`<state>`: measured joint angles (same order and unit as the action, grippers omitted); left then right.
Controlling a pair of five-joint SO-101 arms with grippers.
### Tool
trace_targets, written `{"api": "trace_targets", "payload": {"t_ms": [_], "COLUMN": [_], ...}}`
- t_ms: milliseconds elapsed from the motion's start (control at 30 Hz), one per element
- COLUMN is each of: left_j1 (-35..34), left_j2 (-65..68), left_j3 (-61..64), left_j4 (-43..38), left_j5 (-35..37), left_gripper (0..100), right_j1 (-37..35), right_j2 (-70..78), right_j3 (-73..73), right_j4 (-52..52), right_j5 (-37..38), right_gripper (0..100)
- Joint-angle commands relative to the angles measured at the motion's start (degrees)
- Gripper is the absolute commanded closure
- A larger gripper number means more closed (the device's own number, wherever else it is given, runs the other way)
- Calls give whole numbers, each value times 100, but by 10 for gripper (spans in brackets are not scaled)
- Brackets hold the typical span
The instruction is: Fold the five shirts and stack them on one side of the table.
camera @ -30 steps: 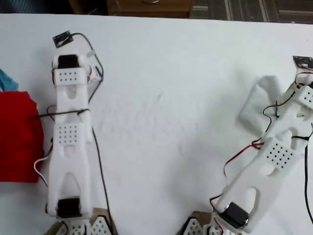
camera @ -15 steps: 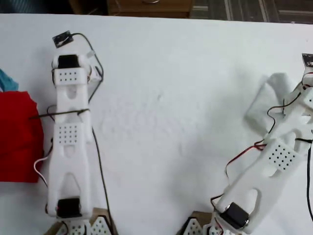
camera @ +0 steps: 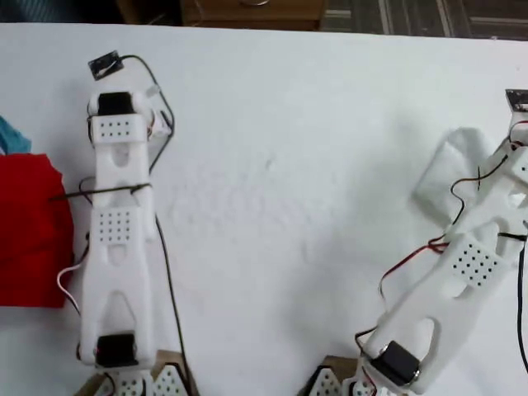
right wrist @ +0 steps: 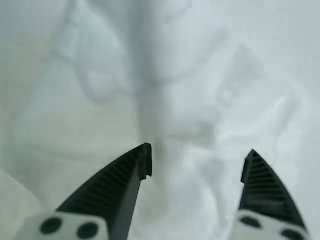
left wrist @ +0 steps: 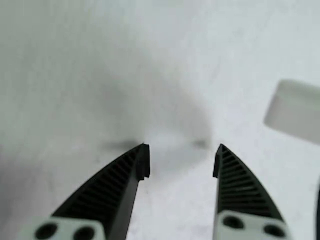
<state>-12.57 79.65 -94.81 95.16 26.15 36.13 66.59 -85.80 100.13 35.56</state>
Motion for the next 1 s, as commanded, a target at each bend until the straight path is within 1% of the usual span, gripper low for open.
{"api": "trace_targets", "payload": {"t_ms": [0,67,167,233,300,367,400,433,467,500,533,700,867,967], "left_j1": [44,44,44,44,44,44,44,44,53,53,53,53,53,53], "left_j2": [-492,-492,-492,-492,-492,-492,-492,-492,-492,-492,-492,-484,-484,-484], "left_j3": [-75,-75,-75,-66,-66,-66,-66,-66,-66,-66,-66,-66,-66,-66], "left_j4": [-62,-53,-44,-44,-35,-35,-35,-35,-35,-35,-35,-53,-62,-79], "left_j5": [-9,-9,-9,-9,-9,-9,-9,-9,-9,-9,-9,-9,-9,-9], "left_gripper": [771,771,771,771,771,771,771,771,771,771,771,771,771,771], "right_j1": [-110,-110,84,251,418,549,602,646,690,743,760,655,541,620], "right_j2": [-743,-1121,-1596,-1701,-1640,-1490,-1385,-1244,-1095,-936,-769,-40,558,646], "right_j3": [-220,-220,-220,-193,-202,-193,-193,-185,-211,-220,-220,-220,-220,-220], "right_j4": [119,119,119,110,110,110,110,110,110,84,-22,-831,-1596,-1701], "right_j5": [44,44,18,0,0,-9,-70,-220,-413,-598,-765,-1538,-1415,-1407], "right_gripper": [700,700,702,726,817,969,994,956,955,980,985,981,981,981]}}
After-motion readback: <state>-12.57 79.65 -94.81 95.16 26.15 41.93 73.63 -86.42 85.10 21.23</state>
